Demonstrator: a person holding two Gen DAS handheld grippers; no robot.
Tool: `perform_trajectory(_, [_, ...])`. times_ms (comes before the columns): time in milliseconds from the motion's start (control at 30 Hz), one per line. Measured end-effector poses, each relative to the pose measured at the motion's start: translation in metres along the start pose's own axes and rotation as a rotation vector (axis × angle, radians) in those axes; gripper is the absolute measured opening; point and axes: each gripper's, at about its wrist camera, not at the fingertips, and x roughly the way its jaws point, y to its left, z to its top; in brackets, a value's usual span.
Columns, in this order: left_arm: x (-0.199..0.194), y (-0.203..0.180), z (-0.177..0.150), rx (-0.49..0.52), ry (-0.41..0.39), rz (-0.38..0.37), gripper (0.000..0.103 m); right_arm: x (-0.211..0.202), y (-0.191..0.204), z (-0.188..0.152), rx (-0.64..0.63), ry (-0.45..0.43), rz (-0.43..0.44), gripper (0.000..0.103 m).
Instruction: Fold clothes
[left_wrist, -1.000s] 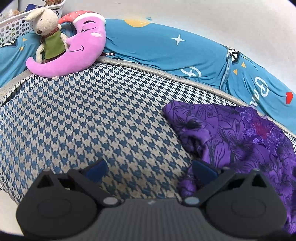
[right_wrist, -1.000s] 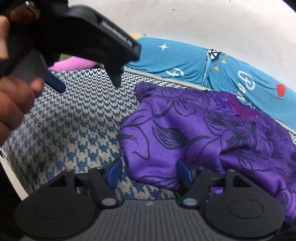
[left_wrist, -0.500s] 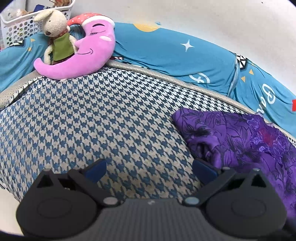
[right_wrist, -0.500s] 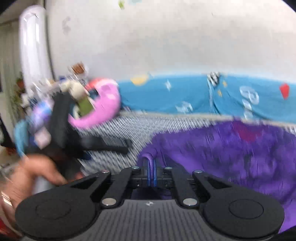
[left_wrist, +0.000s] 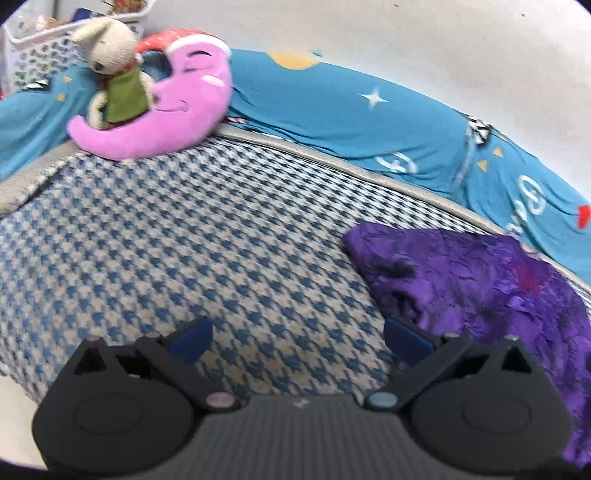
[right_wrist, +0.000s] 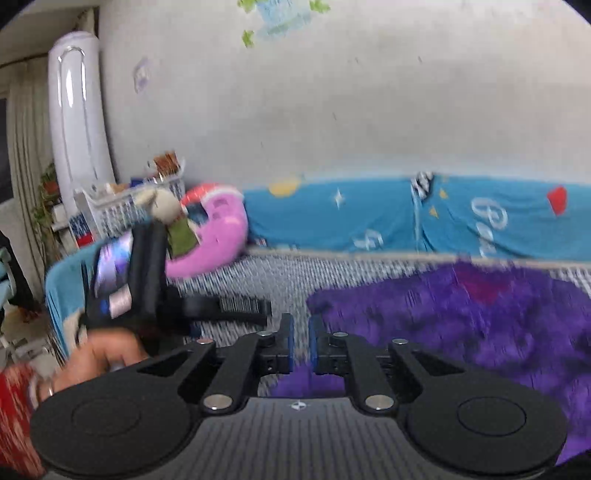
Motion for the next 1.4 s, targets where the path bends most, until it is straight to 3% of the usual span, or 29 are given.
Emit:
perform_trajectory(133, [-0.002,-0.007,-0.003,0.041,0.011,-0.047,0.103,-0.005,-0.007,-0.027,0.016,0.077,-0.015,0.017])
perform_trajectory(233, [-0.004,-0.012,-0.006,0.075,0.013,-0.072,0.103,-0.004,-0.008,-0.046,0.029,0.130,-0.022,0.026])
perform_trajectory(433, [-0.009,-0.019,-0.011,0.133,-0.001,-0.085,0.103,0.001,0.003,-0.069,0.034,0.184,-0.016,0.049])
perform_trajectory(500, [-0.009,-0.020,-0.011,0.138,0.000,-0.086,0.103,0.005,0.010,-0.072,0.004,0.186,-0.029,0.061])
perform_trajectory(733, [-0.008,-0.016,-0.009,0.117,0.009,-0.082,0.103,0.035,0.024,-0.085,-0.139,0.196,-0.135,0.065])
perform_trajectory(833, [-0.009,-0.015,-0.009,0.115,0.012,-0.089,0.103,0.048,0.022,-0.090,-0.182,0.199,-0.161,0.057])
perform_trajectory(900, [-0.010,-0.015,-0.009,0.115,0.012,-0.092,0.103,0.053,0.019,-0.089,-0.182,0.195,-0.164,0.026])
perform_trajectory(967, [-0.011,-0.014,-0.009,0.110,0.013,-0.093,0.103,0.055,0.013,-0.082,-0.157,0.195,-0.154,0.012])
perform_trajectory(1167, [-0.012,-0.011,-0.005,0.076,0.002,-0.083,0.103,0.051,-0.022,-0.033,-0.009,0.104,-0.139,0.009])
perform_trajectory(1300, [-0.010,-0.013,-0.005,0.070,0.015,-0.093,0.103,0.055,-0.058,-0.003,0.111,0.028,-0.226,0.009])
perform_trajectory(1400, [-0.006,-0.019,-0.006,0.080,0.031,-0.103,0.103,0.065,-0.084,0.008,0.163,0.029,-0.316,0.010])
